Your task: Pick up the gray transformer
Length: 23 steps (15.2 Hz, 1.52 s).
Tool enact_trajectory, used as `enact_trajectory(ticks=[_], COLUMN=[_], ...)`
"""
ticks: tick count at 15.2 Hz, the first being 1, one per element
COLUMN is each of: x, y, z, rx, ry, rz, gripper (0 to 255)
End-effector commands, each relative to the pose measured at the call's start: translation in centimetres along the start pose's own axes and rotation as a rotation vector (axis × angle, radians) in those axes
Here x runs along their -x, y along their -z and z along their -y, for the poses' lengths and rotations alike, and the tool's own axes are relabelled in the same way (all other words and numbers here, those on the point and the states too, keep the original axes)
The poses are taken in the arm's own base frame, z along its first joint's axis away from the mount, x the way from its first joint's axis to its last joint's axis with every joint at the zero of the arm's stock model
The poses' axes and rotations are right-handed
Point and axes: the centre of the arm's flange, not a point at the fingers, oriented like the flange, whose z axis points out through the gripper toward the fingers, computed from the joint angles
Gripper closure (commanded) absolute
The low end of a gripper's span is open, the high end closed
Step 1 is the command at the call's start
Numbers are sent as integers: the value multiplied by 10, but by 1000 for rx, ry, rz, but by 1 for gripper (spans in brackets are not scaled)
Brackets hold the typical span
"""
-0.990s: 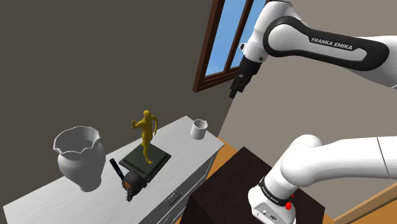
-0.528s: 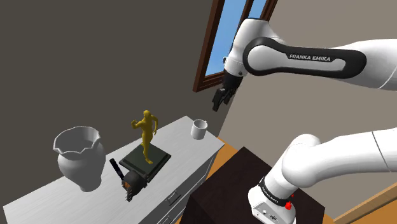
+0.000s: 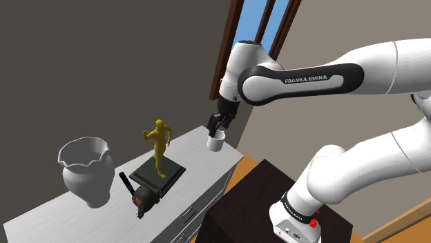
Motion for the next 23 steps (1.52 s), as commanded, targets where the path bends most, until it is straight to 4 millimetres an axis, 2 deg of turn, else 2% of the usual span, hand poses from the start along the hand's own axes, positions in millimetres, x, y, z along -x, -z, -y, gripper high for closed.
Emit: enact_trajectory(ticks=[1, 23], x=[-10, -99], y=[-19, -211], z=[20, 217], rx=[-5, -44], ry=[-6, -68], rz=[4, 52], gripper=[0, 0])
